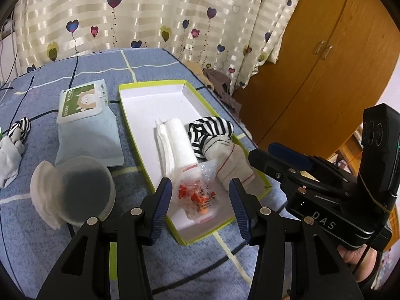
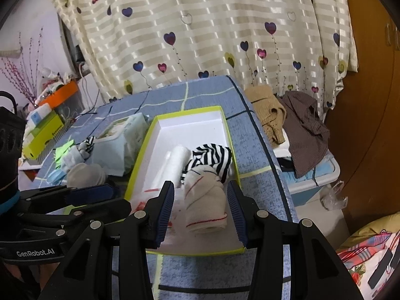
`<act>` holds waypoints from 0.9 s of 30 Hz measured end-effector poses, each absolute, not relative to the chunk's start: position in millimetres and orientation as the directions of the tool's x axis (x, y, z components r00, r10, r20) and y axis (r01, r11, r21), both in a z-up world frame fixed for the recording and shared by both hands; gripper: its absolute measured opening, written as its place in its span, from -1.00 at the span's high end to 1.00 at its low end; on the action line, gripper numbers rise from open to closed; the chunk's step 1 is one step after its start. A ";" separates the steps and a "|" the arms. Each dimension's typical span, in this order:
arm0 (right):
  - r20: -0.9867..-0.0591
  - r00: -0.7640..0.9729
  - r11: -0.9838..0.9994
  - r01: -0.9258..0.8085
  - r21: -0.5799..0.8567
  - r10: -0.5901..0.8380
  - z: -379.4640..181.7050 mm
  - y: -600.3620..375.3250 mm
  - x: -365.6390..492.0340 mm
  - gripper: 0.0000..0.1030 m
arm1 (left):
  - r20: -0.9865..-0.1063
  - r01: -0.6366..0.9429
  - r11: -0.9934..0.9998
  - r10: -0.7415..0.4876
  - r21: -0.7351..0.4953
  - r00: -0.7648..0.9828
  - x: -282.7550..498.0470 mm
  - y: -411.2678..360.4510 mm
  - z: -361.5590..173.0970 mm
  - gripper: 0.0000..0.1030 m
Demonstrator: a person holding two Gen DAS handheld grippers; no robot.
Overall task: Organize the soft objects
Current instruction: 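Open the right tool to release the beige sock into the box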
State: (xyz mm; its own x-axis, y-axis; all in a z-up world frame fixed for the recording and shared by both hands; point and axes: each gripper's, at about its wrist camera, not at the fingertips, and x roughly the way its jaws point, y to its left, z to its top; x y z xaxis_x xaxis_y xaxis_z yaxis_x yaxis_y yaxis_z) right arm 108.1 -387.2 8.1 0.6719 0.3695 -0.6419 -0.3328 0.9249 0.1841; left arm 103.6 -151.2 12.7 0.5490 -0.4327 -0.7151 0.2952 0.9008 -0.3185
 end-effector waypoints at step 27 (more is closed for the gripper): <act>-0.605 0.673 0.884 -0.453 0.119 0.426 46.4 -305.5 30.7 -0.10 | -0.626 0.175 0.921 -0.367 -0.348 0.687 21.0 -55.6 38.0 0.05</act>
State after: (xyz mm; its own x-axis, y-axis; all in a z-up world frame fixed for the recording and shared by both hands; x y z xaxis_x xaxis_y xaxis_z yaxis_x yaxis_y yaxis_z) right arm 30.7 -305.5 46.4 0.6726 0.4261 -0.6050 -0.4525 0.8837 0.1194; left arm 21.0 -55.6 38.0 0.6874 -0.3674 -0.6265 0.1752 0.9210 -0.3479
